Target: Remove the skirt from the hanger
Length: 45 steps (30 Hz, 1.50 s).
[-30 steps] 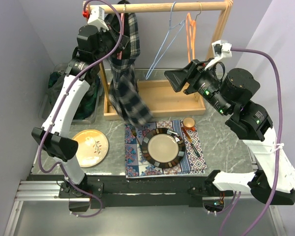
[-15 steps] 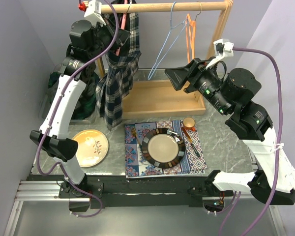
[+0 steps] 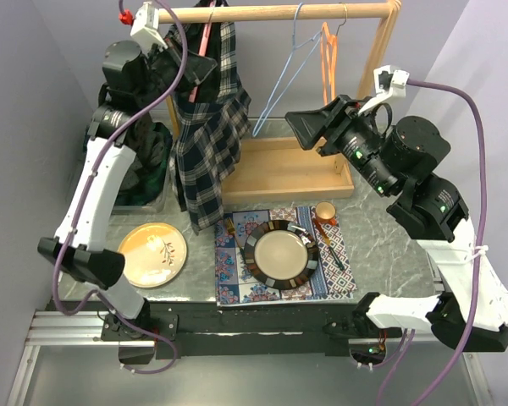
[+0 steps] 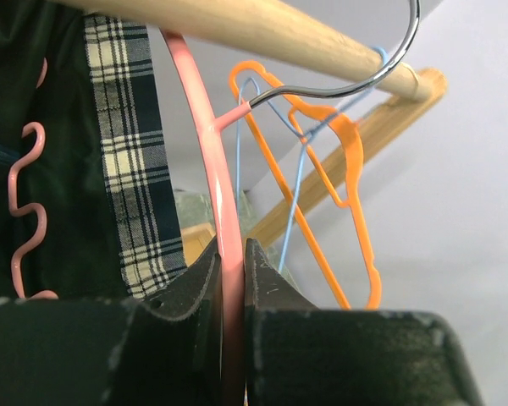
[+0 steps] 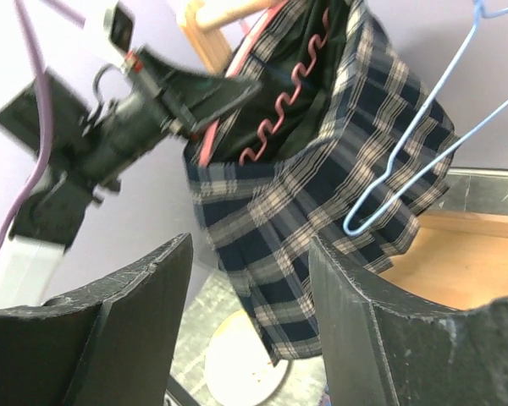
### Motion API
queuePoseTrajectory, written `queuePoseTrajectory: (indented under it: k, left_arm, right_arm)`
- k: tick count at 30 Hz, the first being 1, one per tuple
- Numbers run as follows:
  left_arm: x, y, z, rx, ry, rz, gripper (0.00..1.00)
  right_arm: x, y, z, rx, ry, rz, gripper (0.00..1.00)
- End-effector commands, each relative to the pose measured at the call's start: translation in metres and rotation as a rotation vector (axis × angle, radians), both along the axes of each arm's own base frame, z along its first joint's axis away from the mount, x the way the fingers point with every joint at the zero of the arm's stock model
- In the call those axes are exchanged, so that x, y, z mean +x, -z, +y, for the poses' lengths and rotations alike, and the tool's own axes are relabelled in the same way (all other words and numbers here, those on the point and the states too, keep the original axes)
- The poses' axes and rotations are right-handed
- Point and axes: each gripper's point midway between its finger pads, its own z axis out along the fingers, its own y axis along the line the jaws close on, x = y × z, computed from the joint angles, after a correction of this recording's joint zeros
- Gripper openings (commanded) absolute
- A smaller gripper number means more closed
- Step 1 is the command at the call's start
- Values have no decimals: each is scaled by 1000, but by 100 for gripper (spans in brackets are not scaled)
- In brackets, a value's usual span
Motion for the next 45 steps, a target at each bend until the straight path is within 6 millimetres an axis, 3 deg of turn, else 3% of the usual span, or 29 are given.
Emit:
queuePoseTrajectory:
  k: [1, 11, 17, 18, 21, 23, 27, 29, 35, 37, 45]
  left_arm:
    - [-68, -89, 16, -57, 34, -320, 1]
    - [-84, -89, 21, -32, 35, -323, 1]
    - [-102, -78, 17, -84, 97, -276, 1]
    - [-103, -72, 16, -85, 104, -263, 1]
    - [-119, -70, 17, -86, 127, -261, 1]
    - [-120, -58, 17, -72, 131, -232, 1]
    - [-136, -53, 16, -77, 166, -225, 1]
    - [-140, -50, 15, -77, 184, -215, 1]
    - [-165, -64, 10, -102, 269, -232, 1]
    - [-171, -65, 11, -103, 277, -237, 1]
    - [-184, -54, 13, -119, 295, -223, 1]
  right_arm:
    - [-3, -36, -4, 136, 15, -44, 63]
    - [7, -47, 39, 202, -119, -12, 61]
    - [17, -54, 55, 411, -150, 97, 52]
    - [15, -63, 57, 462, -174, 81, 51]
    - [21, -58, 73, 541, -225, 124, 51]
    - [28, -54, 87, 561, -254, 149, 51]
    - [25, -55, 119, 533, -394, 128, 54]
    - [34, -43, 133, 524, -405, 169, 55]
    - [47, -28, 151, 552, -396, 226, 54]
    - [48, -33, 153, 569, -407, 210, 54]
    - [52, -25, 174, 584, -467, 240, 48]
